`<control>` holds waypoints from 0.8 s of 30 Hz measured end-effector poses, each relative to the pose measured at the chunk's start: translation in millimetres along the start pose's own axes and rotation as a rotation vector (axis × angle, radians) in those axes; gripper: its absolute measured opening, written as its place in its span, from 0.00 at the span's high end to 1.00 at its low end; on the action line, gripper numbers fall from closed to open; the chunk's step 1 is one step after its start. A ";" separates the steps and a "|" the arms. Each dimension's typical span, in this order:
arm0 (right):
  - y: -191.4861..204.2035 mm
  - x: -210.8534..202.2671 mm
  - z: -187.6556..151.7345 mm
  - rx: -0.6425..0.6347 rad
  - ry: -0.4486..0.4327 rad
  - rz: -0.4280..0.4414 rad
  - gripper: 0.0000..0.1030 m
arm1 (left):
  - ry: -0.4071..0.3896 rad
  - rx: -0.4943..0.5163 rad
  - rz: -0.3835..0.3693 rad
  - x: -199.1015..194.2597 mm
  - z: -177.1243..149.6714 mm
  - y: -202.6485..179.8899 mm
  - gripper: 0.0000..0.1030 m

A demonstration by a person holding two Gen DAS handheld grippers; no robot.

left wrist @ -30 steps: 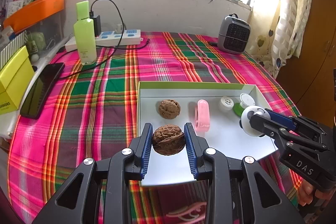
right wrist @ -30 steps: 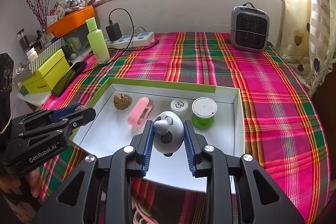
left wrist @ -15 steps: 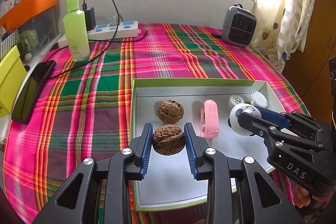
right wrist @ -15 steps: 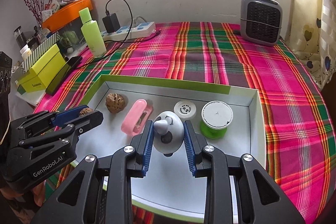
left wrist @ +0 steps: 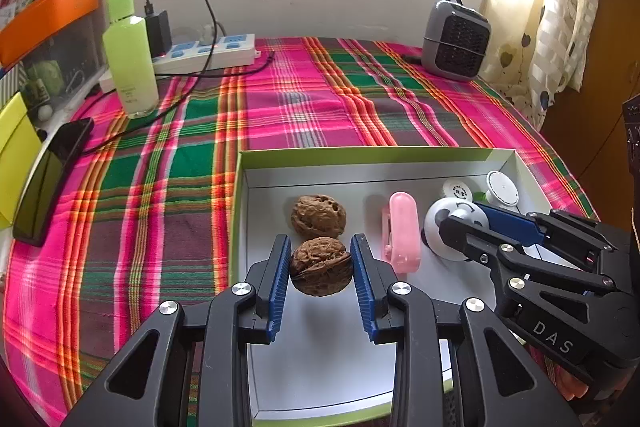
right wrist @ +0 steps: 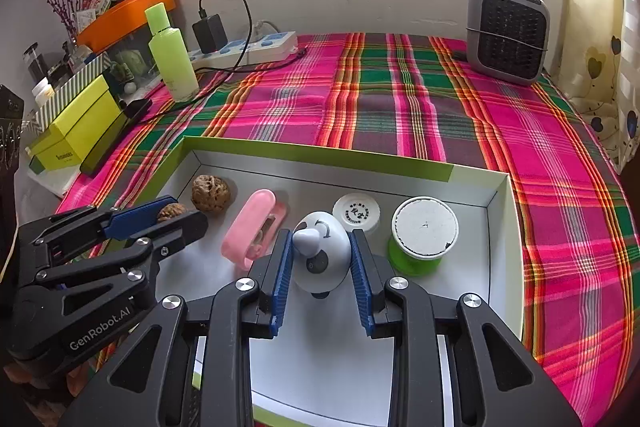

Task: Organize objects
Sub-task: 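Lower and open left tool beside the first walnut while right tool releases the panda ball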

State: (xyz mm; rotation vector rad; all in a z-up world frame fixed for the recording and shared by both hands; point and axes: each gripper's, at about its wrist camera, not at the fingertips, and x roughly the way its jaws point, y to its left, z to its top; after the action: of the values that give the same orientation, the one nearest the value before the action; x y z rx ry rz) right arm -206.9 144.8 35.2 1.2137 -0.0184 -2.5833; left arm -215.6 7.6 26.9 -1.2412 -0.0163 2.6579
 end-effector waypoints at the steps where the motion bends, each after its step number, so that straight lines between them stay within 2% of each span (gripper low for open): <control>1: 0.0 0.1 0.1 -0.001 -0.002 -0.002 0.71 | 0.002 0.002 0.000 0.9 0.0 -0.5 0.72; 24: -2.3 1.3 0.0 0.010 -0.007 0.017 0.71 | 0.010 0.005 0.000 5.3 1.3 -2.2 0.72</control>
State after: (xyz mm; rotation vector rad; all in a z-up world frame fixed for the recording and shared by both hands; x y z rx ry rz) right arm -208.2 146.6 33.9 1.2029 -0.0426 -2.5761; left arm -219.5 10.8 23.9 -1.2534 -0.0079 2.6497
